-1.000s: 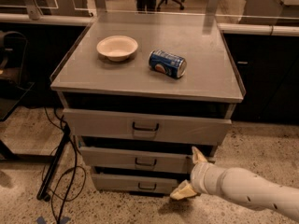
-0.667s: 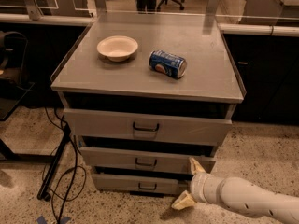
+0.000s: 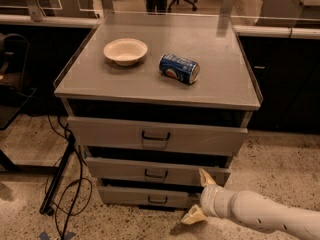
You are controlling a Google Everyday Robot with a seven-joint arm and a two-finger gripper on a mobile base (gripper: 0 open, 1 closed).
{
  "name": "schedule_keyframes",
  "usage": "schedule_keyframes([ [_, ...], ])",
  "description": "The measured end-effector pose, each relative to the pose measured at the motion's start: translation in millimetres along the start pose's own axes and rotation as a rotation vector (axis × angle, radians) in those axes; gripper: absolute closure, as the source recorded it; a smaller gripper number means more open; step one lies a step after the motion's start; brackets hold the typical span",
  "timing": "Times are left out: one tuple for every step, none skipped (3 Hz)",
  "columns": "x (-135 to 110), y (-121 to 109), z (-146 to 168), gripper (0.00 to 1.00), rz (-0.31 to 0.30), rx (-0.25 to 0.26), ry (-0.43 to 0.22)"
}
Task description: Open middle drawer
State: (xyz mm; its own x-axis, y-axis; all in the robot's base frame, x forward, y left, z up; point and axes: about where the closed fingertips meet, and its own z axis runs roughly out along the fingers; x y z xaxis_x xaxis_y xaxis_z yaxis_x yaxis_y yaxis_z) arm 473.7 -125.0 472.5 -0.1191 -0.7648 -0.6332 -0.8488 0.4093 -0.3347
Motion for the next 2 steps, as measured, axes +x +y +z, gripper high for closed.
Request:
schedule_keyframes([
  [0.2,-13.5,21.8,0.0,-0.026,0.016,0.001],
  [-7.0,-47.3,54.0,0.0,-0.054,0.028,0.004],
])
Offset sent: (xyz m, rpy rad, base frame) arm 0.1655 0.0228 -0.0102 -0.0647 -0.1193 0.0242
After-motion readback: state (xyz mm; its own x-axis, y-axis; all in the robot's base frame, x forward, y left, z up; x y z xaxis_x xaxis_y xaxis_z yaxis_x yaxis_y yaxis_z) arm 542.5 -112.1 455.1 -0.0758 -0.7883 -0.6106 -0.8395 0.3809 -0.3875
